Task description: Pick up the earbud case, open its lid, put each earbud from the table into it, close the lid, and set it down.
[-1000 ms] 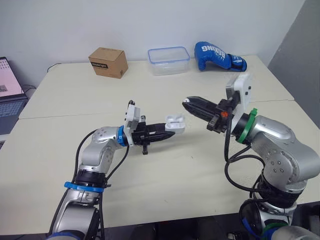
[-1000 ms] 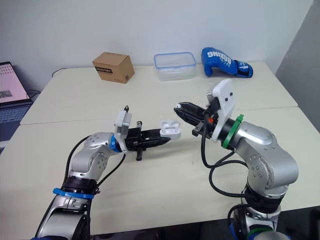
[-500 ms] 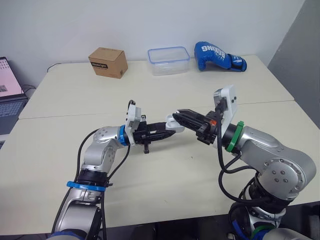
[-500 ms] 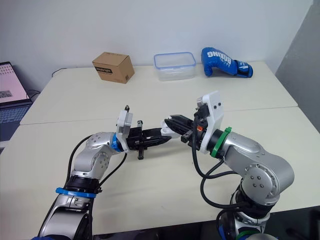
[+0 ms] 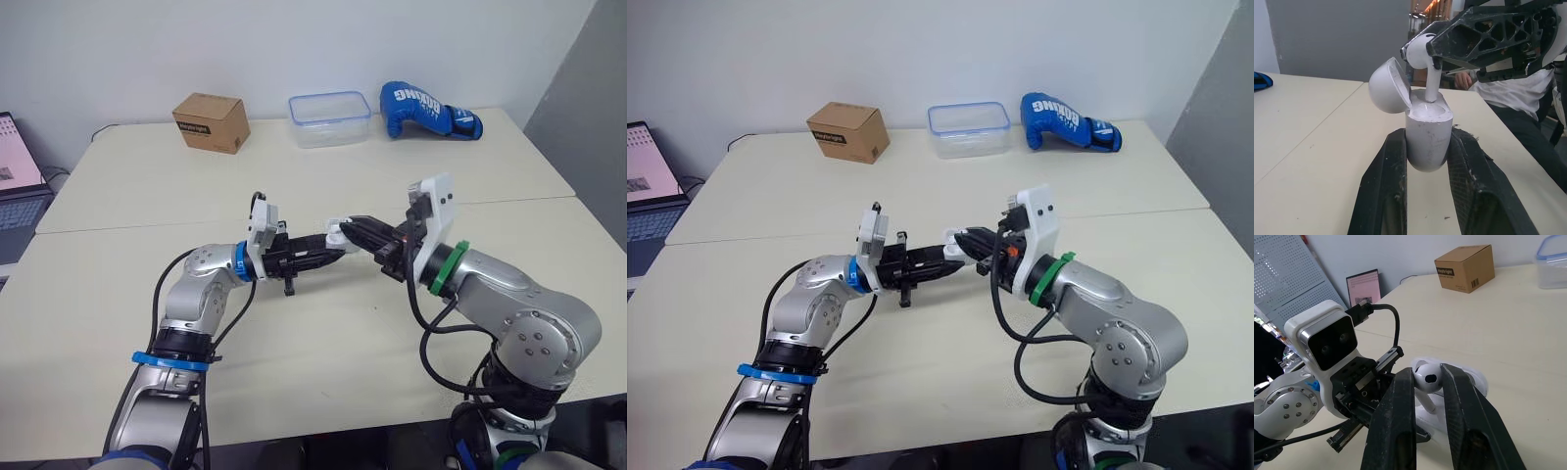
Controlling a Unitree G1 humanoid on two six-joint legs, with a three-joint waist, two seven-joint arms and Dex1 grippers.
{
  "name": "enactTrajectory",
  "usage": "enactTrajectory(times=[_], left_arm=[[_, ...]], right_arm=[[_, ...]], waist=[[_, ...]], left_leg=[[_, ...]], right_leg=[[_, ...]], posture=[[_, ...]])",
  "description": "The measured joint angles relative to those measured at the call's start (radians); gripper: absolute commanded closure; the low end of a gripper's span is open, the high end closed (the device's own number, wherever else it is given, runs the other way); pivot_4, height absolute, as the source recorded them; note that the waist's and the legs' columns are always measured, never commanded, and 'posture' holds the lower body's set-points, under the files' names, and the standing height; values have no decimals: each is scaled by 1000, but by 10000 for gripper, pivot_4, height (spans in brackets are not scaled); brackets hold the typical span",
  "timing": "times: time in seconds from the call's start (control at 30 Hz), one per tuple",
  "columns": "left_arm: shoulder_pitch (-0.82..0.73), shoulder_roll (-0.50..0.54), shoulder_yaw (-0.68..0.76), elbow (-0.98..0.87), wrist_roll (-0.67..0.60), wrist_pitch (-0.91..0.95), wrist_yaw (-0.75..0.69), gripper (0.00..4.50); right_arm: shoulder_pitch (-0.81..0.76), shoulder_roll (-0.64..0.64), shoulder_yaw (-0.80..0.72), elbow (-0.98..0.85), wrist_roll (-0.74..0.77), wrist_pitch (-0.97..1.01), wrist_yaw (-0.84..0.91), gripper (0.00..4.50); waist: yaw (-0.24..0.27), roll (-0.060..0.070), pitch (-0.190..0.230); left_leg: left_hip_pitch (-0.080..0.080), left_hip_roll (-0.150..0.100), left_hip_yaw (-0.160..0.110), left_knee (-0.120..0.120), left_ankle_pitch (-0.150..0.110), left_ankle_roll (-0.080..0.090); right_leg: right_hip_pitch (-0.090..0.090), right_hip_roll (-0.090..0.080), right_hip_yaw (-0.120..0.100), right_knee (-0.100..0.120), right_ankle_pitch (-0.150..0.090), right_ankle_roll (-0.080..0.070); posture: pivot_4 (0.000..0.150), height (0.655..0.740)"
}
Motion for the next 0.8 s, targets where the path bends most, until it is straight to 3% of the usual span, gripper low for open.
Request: enactTrajectory(times=[0.8], left_arm=[[-48, -50, 3, 66, 21, -37, 32, 37071]], right_arm=[[-36, -12, 89, 55, 24, -37, -143, 41013]], waist=[[-2, 0, 0]], left_leg=[[0, 0, 0, 0, 0, 0]], right_leg=[[0, 0, 0, 0, 0, 0]], posture=[[1500, 7307]])
